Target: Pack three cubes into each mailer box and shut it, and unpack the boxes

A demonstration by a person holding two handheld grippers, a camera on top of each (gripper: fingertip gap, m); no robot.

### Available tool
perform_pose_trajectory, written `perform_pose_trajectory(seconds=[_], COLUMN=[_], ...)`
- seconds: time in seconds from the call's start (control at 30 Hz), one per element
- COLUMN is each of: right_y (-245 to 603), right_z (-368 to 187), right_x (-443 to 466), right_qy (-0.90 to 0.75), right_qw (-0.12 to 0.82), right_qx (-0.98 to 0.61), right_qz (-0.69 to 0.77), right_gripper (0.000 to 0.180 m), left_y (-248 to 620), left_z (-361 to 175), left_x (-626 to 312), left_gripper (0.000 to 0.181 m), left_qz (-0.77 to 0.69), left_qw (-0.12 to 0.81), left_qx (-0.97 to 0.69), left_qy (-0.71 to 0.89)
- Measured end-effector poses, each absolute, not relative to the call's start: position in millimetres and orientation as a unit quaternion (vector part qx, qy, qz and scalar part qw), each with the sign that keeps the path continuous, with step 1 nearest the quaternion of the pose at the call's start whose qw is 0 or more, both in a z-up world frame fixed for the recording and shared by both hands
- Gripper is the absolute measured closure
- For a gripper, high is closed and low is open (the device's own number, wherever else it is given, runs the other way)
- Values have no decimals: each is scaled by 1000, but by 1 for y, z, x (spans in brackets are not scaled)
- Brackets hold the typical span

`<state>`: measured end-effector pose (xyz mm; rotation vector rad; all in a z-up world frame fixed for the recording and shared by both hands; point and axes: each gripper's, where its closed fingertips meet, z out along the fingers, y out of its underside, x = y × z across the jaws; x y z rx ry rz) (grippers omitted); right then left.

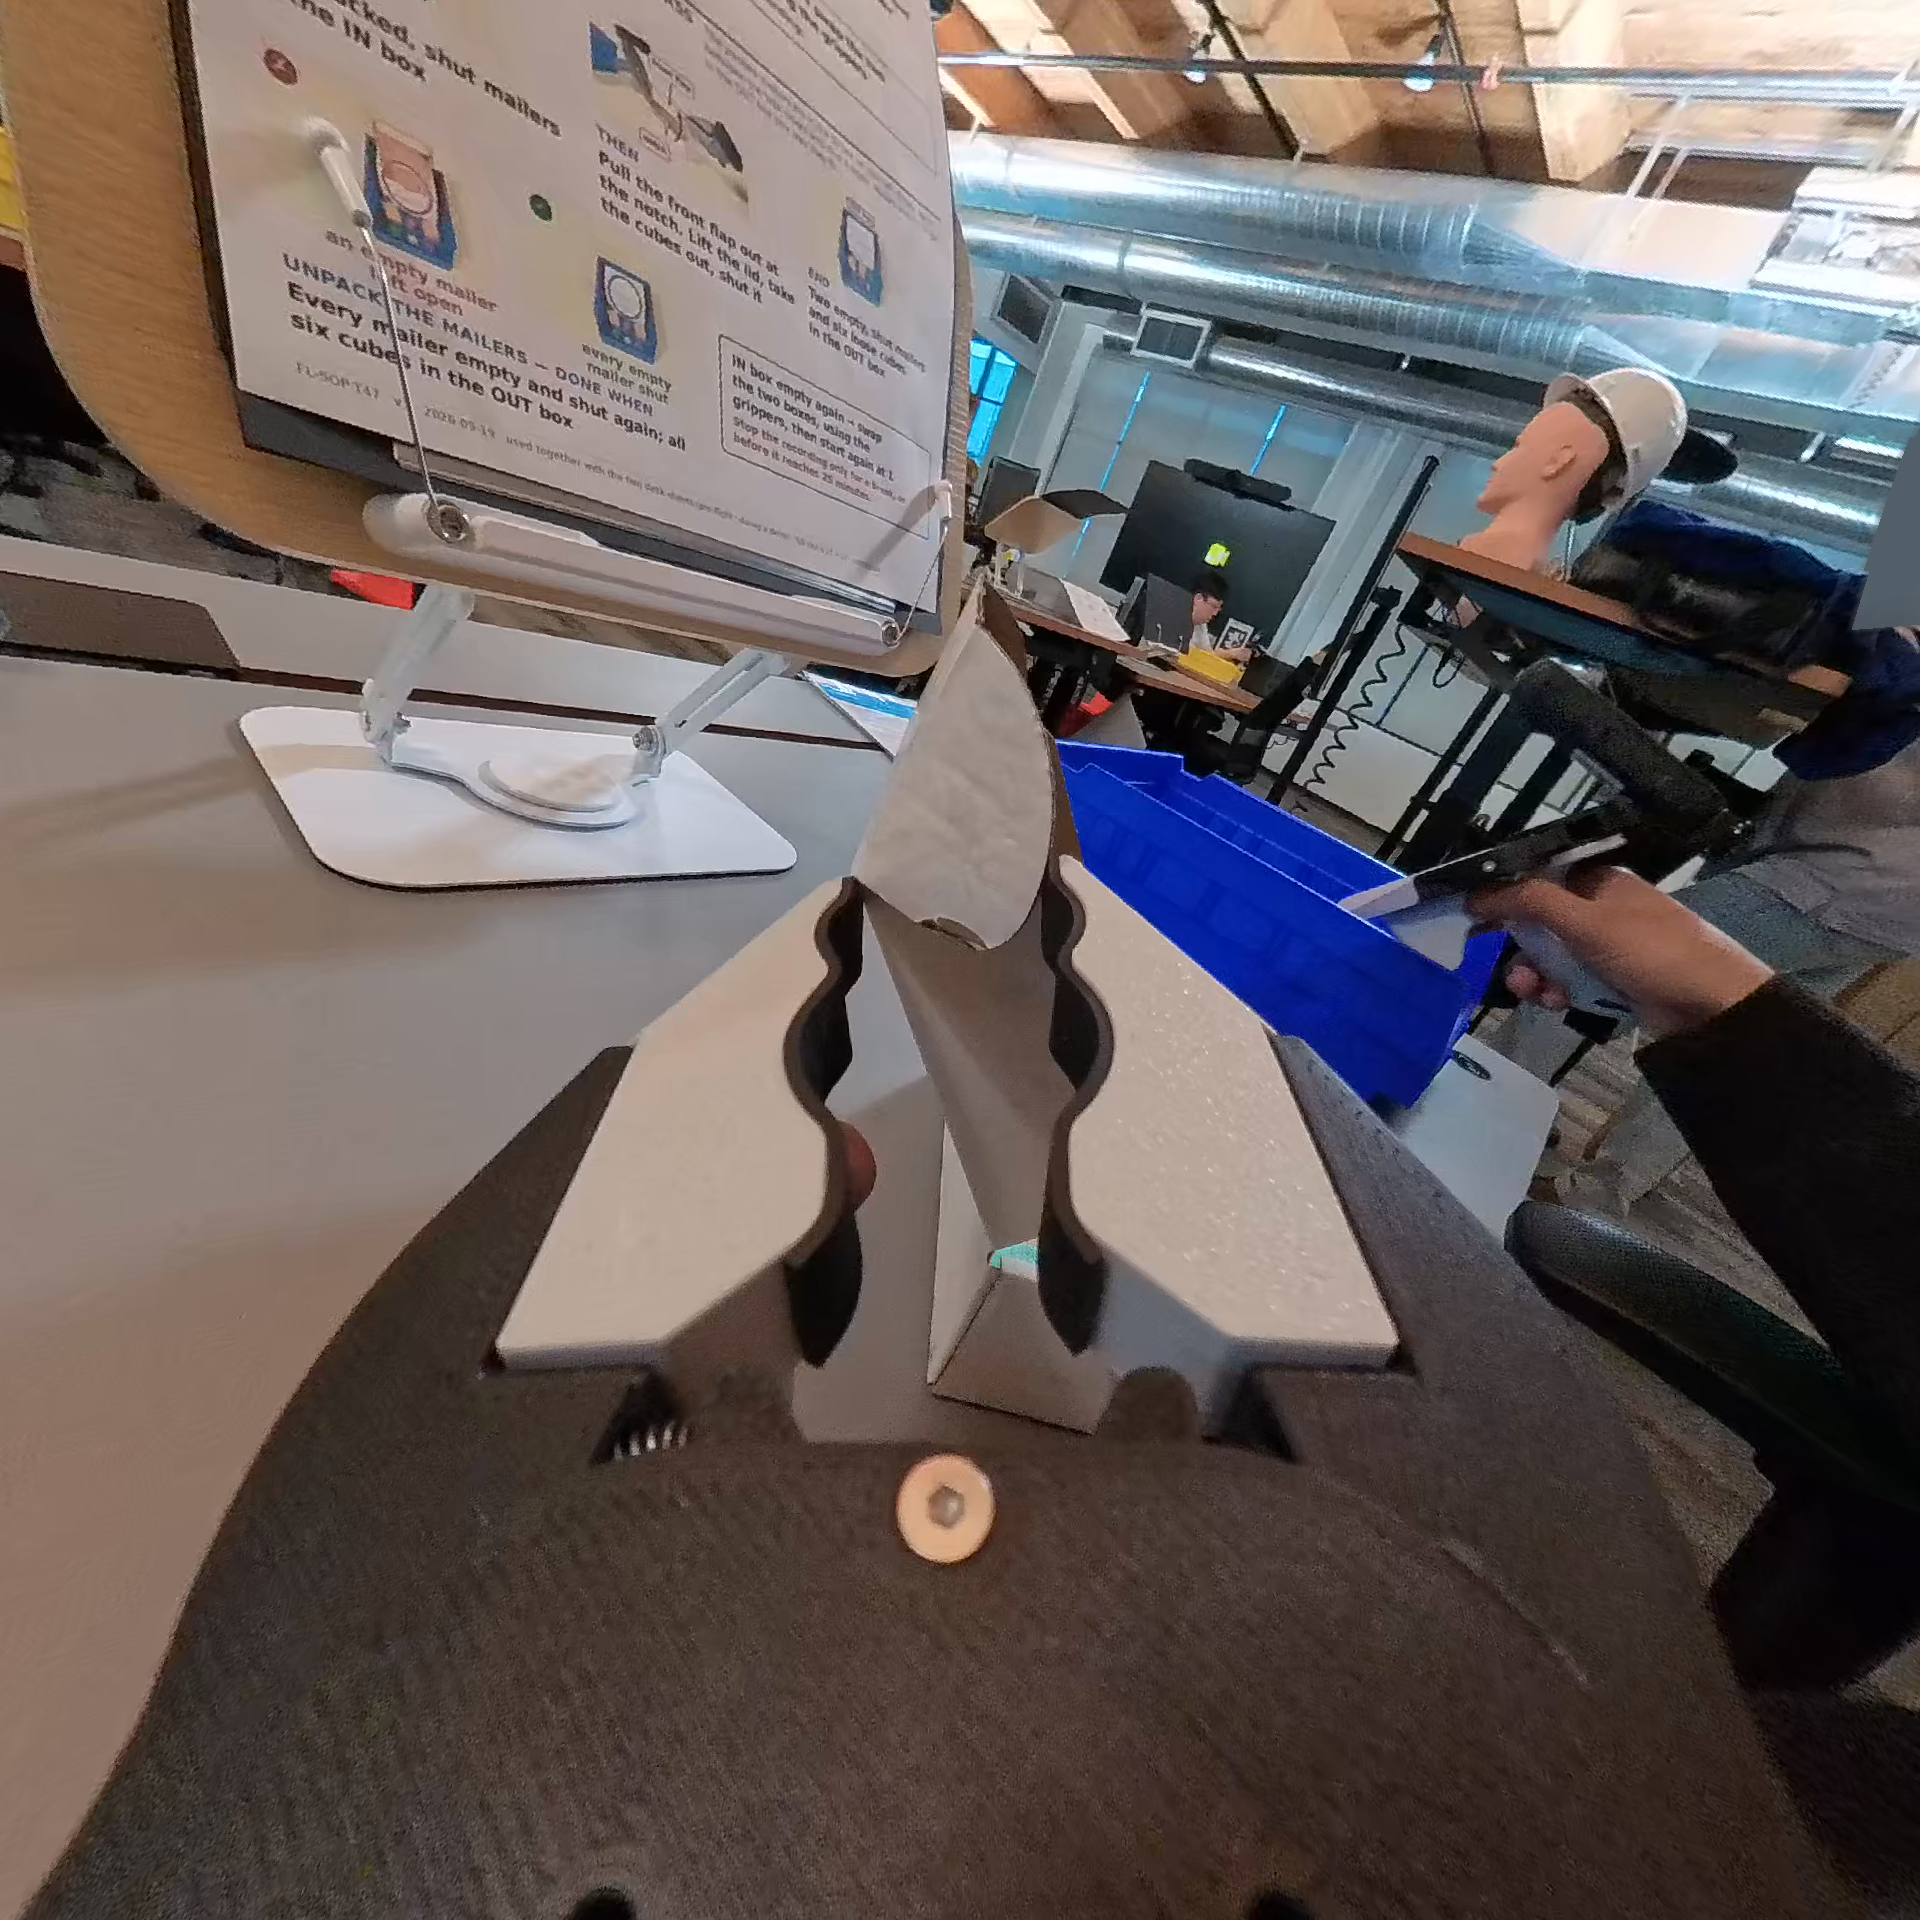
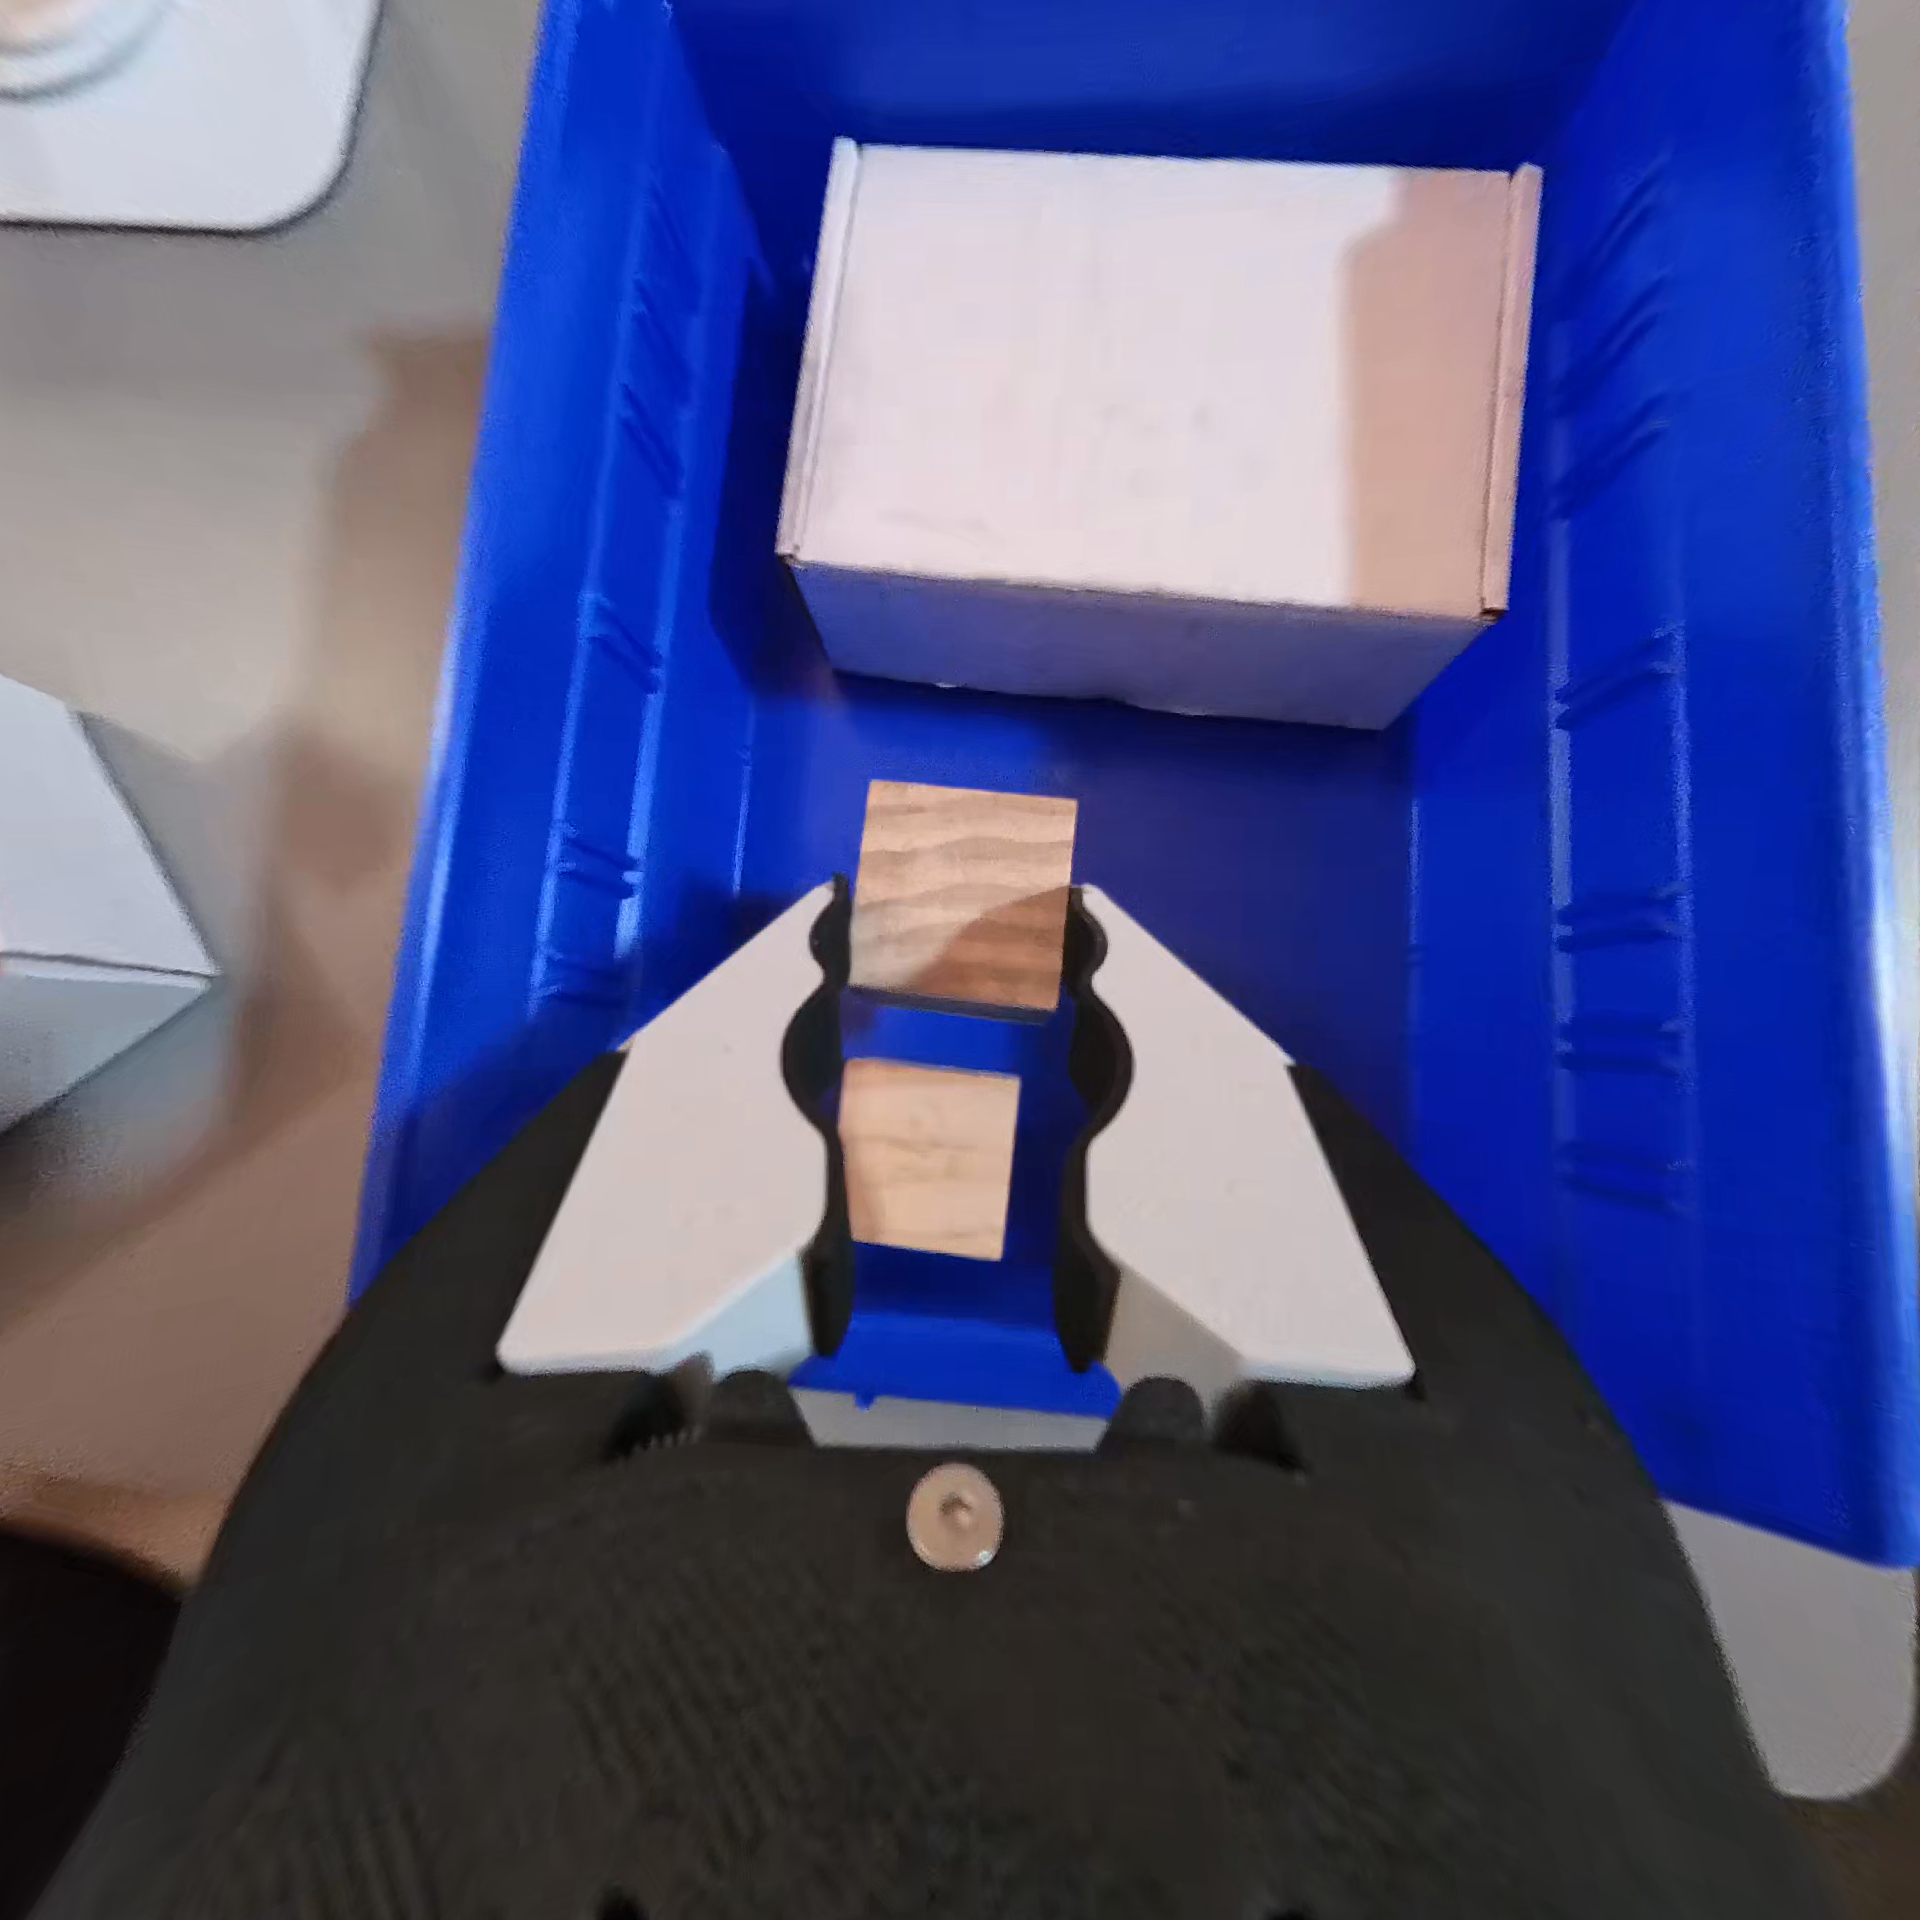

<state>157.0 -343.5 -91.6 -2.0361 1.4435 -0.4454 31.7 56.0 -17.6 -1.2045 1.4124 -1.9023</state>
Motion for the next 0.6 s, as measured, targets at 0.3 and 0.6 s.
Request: perform_pose_trajectory(seconds=[0.3,0.6], right_y=[-335,-336], right_z=[-124,-122], right_x=[167,169], right_qy=[536,536], right_qw=[230,243], right_qx=[-791,-788], right_qz=[-185,-179], right_gripper=[139,130], left_y=[49,53], left_z=[-15,-16], left_x=[26,24], left_gripper=[147,148], left_qz=[-686,-686], left_qw=[265,265], left_qx=[-418,-422], left_qy=[533,531])
